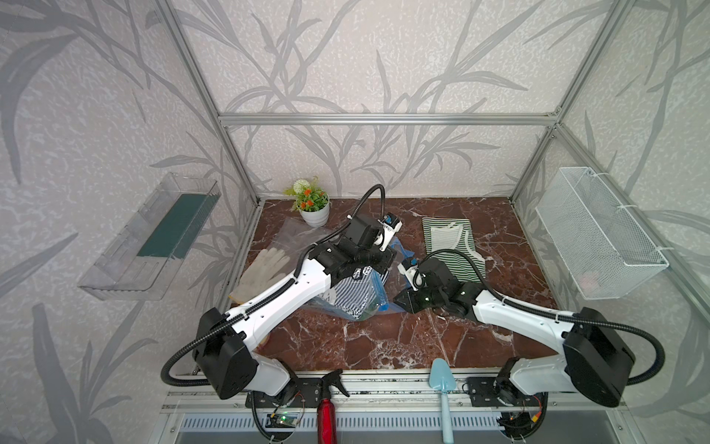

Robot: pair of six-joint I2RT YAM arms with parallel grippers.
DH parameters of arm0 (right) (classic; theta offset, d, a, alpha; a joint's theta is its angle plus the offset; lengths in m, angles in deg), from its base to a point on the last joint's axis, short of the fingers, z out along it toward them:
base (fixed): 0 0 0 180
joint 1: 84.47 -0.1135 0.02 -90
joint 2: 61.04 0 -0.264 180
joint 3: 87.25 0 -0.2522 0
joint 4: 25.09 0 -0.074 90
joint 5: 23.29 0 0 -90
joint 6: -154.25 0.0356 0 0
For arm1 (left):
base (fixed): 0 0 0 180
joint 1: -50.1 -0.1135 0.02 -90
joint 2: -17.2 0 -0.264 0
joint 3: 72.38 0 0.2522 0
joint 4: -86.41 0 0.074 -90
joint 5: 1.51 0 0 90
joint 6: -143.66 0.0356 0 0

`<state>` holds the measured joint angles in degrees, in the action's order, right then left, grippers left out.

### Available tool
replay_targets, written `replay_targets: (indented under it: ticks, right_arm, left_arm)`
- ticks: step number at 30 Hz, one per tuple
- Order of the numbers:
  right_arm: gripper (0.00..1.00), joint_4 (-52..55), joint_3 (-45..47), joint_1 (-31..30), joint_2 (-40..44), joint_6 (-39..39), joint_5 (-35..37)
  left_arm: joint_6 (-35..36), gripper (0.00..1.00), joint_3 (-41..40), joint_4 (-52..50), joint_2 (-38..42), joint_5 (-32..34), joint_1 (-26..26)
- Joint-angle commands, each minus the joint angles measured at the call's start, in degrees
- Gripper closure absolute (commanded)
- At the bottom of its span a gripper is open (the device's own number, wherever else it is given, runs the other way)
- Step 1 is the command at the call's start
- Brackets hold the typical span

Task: Take the tank top out of the vacuum bag
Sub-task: Take out the tank top from the vacuum bag.

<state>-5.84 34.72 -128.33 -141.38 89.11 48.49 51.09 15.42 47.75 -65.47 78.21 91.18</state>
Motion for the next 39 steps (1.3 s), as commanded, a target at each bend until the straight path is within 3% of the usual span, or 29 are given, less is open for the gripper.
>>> replay_targets:
  ticks: [1, 6, 11, 20, 26, 39]
  right_arm:
    - [0.75, 0.7, -4.2, -0.4, -2.8, -1.5, -0.8]
    - [0.76, 4.2, -9.7, -0.7, -8.9, -1.6, -0.9]
    - [0.75, 3.1, -11.9, -0.9, -13.8, 3.8, -1.1]
    - [0.65, -5.3, -11.1, -1.7, -17.1, 15.6, -1.1]
    - [0.6, -4.0, -12.7, -1.8, -20.4, 17.0, -0.2]
    - [0.59, -4.8, -15.3, -2.6, -22.7, 17.4, -0.8]
  left_arm:
    - [0.4, 1.0, 1.9, 1.5, 0.3, -3.0, -0.2]
    - [0.5, 1.0, 1.7, 2.0, 0.4, -4.9, -0.1]
    - [0.0, 1.0, 1.4, 2.5, 0.4, -5.8, 0.0]
    - [-0.5, 1.0, 1.4, 2.7, -0.4, -5.7, 0.3]
    - [-0.6, 1.0, 1.4, 2.6, -0.7, -5.5, 0.4]
    - [-0.4, 1.0, 1.6, 2.2, -1.0, -5.2, 0.7]
